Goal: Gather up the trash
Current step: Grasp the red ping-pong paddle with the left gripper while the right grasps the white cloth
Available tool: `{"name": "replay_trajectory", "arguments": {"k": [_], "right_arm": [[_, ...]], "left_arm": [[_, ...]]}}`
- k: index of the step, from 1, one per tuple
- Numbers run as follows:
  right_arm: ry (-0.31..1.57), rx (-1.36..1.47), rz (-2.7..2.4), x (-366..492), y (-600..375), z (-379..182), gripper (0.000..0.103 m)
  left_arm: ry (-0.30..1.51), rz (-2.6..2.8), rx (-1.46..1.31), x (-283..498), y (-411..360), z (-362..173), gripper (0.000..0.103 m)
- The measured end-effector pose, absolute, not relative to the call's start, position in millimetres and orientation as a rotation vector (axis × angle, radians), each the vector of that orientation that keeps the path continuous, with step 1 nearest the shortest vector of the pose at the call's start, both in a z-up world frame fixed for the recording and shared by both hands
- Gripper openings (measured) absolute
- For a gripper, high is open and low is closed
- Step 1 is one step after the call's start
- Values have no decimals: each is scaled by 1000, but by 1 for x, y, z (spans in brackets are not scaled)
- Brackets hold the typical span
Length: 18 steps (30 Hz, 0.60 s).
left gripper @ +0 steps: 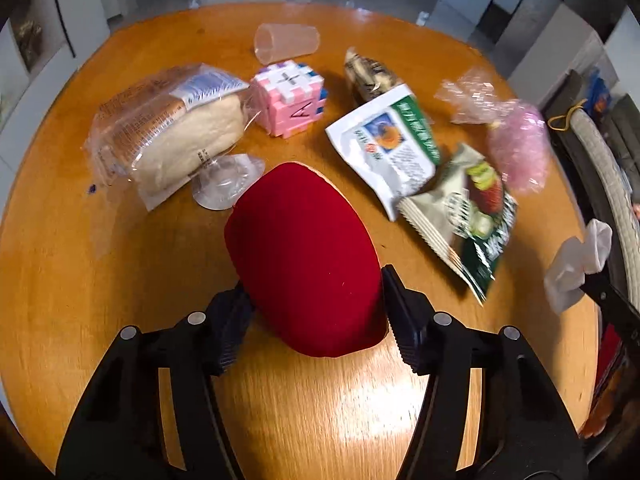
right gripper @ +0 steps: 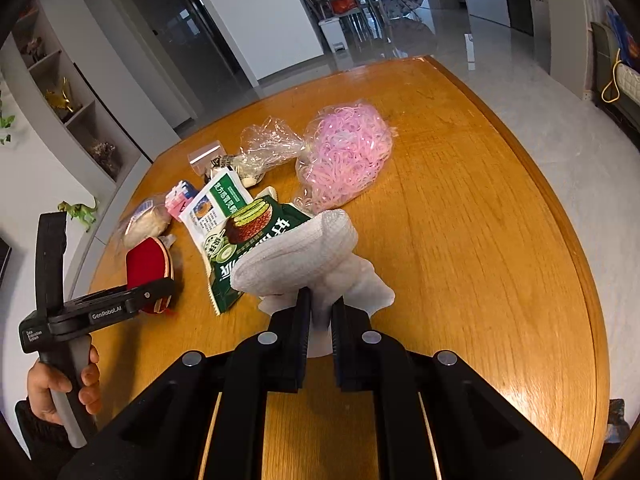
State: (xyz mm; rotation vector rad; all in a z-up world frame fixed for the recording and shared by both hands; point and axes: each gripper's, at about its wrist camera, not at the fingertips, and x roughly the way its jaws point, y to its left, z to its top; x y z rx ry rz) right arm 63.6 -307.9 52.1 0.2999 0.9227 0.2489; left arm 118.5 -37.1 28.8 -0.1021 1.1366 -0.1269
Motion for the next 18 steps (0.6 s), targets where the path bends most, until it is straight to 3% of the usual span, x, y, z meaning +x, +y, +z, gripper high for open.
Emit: {"name": "replay_trajectory", "arguments": {"k": [8,18], "right_arm": [[877,336,203,6,-336,68,11],[837,379,57,-86,-397,70,11]], "left_arm": [[1029,-261,-19,55,-66,71,60],[1013,-458,62,1,-153,69,60]]}}
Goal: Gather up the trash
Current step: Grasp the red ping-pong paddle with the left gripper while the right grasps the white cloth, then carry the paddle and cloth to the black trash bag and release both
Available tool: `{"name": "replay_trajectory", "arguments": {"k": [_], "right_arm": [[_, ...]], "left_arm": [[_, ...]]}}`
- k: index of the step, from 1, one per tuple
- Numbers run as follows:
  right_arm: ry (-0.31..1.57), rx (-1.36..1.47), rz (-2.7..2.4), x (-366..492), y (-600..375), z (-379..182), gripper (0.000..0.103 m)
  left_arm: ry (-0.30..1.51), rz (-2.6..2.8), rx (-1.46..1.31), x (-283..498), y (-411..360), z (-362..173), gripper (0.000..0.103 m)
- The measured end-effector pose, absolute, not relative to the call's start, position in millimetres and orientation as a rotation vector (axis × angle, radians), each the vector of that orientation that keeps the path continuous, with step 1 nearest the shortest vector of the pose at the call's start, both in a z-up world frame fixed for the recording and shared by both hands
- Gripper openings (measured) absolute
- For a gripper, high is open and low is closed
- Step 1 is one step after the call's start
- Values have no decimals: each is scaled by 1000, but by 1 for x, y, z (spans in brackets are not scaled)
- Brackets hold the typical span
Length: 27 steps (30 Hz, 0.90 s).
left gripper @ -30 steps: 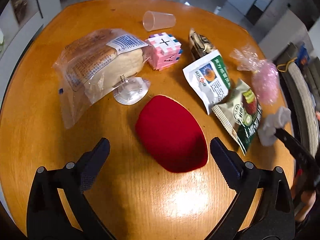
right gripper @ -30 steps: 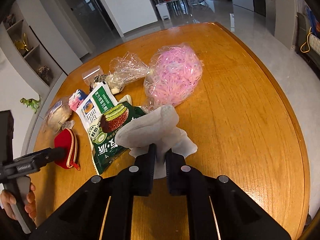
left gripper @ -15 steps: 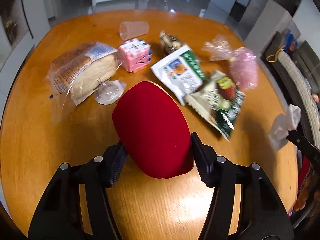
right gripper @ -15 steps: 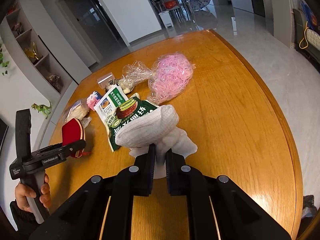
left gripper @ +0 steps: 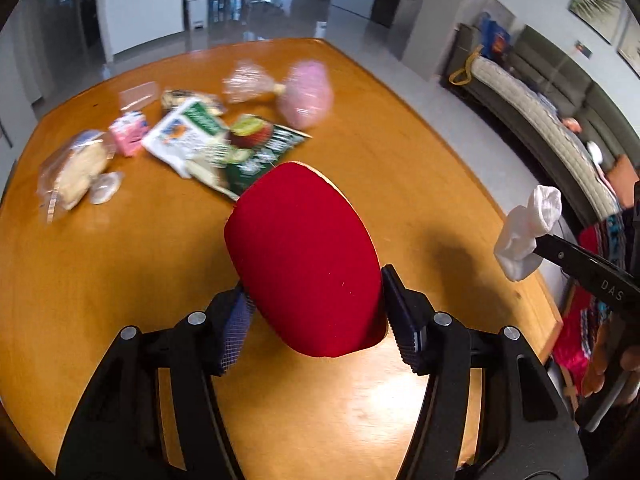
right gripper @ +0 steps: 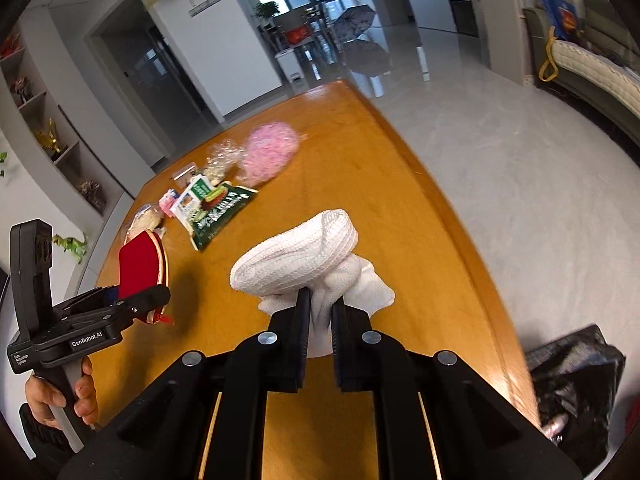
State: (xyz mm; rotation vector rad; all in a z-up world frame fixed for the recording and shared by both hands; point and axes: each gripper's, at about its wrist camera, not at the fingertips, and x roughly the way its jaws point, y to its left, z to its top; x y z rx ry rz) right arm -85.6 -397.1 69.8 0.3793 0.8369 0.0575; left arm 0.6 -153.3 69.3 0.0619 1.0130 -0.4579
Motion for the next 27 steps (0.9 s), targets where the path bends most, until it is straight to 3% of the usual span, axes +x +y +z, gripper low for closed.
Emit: {"name": "replay_trajectory", "arguments": {"k": [14,23,24,25,27], "right_arm": [[771,515,-260,-253,-504,49,11],[798,634,-508,-350,-561,24,11],[821,652,-530,-355,-569,19,18],[853,679,-586,-361,-578,13,40],[825,732,-678,-377,-590,9,67]], "left_arm": [[993,-835,302,-101,-326,61,60],[991,-1033,526,-165,-433,27,61],[990,-1046,549,-170,-440,24,63],[991,-1068,583,-176,-452,19,65],[948,-1046,631,-187,-473,17,95]]}}
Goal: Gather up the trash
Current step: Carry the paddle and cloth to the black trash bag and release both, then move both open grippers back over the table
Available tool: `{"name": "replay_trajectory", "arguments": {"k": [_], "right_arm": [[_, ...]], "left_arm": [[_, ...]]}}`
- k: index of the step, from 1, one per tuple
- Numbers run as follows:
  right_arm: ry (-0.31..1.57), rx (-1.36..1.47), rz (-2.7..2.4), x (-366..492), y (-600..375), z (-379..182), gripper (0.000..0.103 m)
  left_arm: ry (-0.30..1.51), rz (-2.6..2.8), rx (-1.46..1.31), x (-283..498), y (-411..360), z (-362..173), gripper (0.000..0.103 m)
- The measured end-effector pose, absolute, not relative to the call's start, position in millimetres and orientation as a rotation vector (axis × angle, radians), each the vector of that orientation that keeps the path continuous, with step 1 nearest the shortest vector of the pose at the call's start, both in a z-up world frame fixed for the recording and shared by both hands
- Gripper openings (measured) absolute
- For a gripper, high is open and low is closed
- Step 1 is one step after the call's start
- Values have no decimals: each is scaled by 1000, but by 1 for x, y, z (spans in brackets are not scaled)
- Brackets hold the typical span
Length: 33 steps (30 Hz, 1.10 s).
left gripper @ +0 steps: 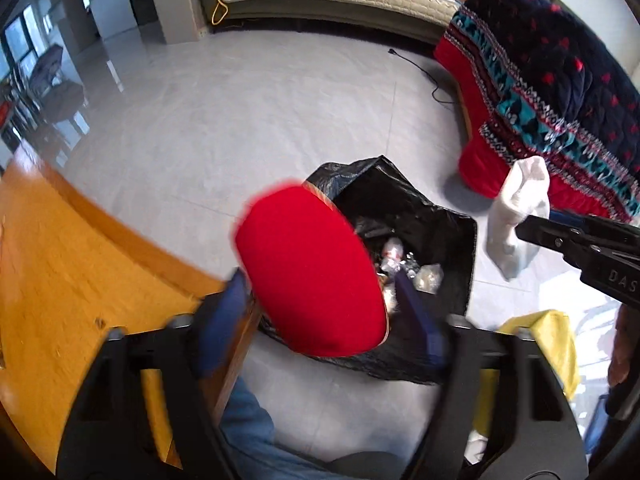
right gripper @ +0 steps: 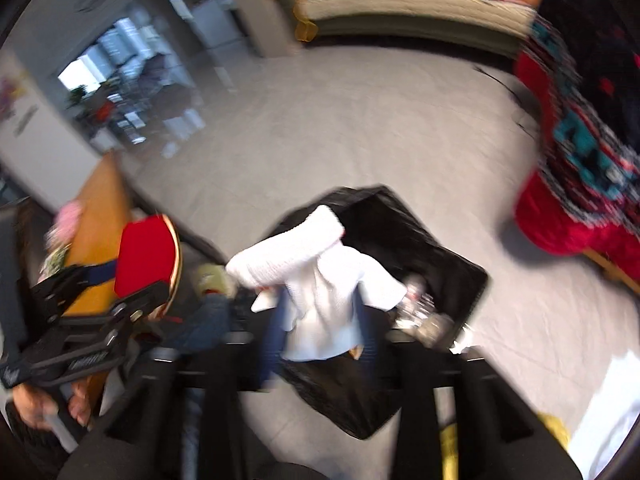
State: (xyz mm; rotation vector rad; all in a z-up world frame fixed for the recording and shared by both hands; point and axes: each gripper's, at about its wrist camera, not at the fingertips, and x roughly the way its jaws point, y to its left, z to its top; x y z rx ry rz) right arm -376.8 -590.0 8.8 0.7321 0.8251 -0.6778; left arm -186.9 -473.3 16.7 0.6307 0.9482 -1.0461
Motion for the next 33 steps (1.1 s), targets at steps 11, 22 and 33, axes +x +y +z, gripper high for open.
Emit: {"name": "replay_trajectory", "arguments": {"k": [11,22,33], "right_arm": [[779,735,-607,-366,-584,18,67],[810,643,-453,-306,-537,37,68],[865,495,-220,-213,-457,59,68]], "left_arm": [[874,-1023,611,-186,-459,28,97],[899,-939,516,-153,-412,35,97],[914,-801,408,-103,-323,41,97]]}}
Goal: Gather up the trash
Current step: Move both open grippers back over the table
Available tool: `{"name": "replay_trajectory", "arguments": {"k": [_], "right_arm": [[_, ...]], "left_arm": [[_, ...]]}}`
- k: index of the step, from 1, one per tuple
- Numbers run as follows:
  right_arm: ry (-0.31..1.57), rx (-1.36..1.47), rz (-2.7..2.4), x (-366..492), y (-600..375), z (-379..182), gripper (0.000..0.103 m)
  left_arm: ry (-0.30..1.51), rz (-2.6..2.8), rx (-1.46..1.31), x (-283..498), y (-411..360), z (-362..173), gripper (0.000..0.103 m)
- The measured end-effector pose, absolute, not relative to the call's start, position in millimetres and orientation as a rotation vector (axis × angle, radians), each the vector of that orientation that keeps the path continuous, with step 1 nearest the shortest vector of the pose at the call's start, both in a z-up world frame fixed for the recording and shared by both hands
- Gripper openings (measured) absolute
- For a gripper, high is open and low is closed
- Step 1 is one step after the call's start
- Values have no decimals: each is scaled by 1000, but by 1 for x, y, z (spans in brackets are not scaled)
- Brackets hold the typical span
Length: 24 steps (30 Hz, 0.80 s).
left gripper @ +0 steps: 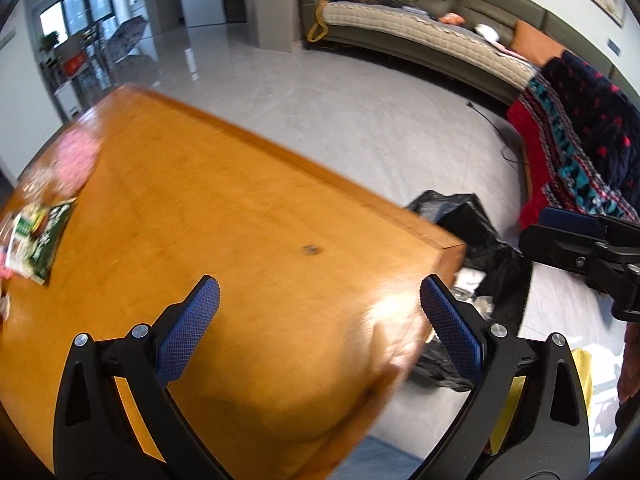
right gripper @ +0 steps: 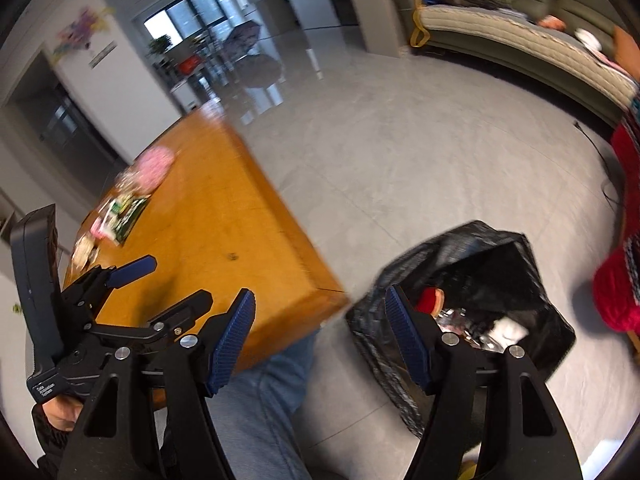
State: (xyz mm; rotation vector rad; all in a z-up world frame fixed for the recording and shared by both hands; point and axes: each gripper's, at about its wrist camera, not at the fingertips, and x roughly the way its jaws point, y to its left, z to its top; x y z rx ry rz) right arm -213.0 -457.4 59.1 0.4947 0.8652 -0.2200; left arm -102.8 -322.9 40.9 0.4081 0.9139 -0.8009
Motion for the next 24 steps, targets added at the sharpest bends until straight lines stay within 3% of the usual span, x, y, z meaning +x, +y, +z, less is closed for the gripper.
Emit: {"name": "replay_trajectory", "arguments": {"k": [22,24], "right_arm": [[1067,430,175,55,-262,49,69],[1089,480,179,81,-250,45,75]], "left_arm": [[988,-315,117,46,-73,39,97],[990,-280,104,62,-60,37,97]]}}
